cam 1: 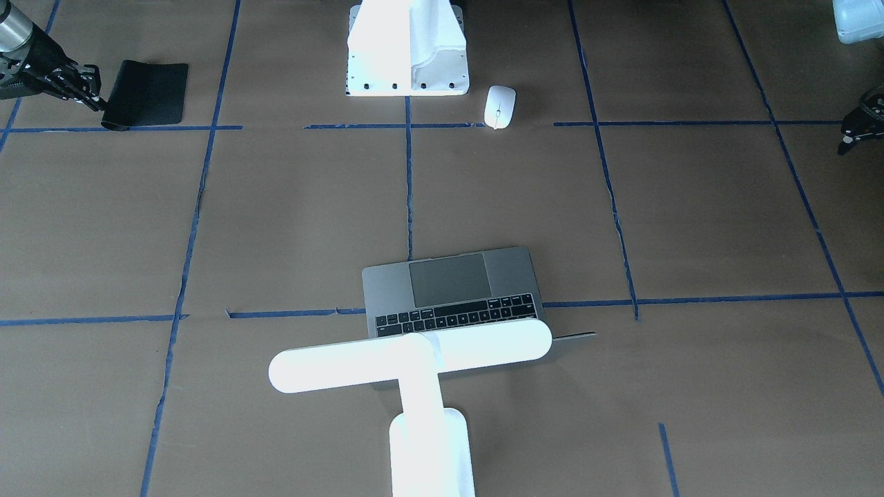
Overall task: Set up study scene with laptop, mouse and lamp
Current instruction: 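Lower the right gripper and grasp the edge of the dark grey mouse pad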
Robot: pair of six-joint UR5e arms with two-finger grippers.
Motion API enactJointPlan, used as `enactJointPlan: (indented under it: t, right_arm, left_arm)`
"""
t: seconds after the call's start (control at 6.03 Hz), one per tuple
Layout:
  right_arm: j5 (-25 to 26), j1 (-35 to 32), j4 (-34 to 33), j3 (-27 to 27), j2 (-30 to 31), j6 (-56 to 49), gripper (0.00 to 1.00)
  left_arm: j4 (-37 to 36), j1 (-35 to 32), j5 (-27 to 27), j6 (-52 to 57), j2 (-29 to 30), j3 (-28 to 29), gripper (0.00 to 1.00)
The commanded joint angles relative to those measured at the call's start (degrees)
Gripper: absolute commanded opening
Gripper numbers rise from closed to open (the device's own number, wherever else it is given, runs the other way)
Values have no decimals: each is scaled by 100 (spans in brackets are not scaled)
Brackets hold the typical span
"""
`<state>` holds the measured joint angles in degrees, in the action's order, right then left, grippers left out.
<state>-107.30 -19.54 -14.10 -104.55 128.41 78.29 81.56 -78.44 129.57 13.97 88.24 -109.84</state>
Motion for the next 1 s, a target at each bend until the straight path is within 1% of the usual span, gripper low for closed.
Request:
enactJointPlan:
  t: [0.0, 0.17, 0.33, 0.5, 0.83]
  right_arm:
    - [-1, 3, 22, -4, -44, 2, 0]
    - [-18, -5, 39, -48, -44, 2, 14]
    - [-19, 3, 31, -40, -105, 46, 47]
    - [-19, 12, 22, -22, -140, 81, 55]
    - [-19, 38, -31, 13, -141, 81, 56]
  left_arm:
    - [0, -14, 7, 0, 0, -2, 100]
    - [0, -14, -2, 0, -9, -2, 100]
    - [0, -14, -2, 9, -9, -2, 100]
    - [0, -22, 7, 9, -70, -2, 100]
    - [0, -14, 7, 18, -106, -11, 100]
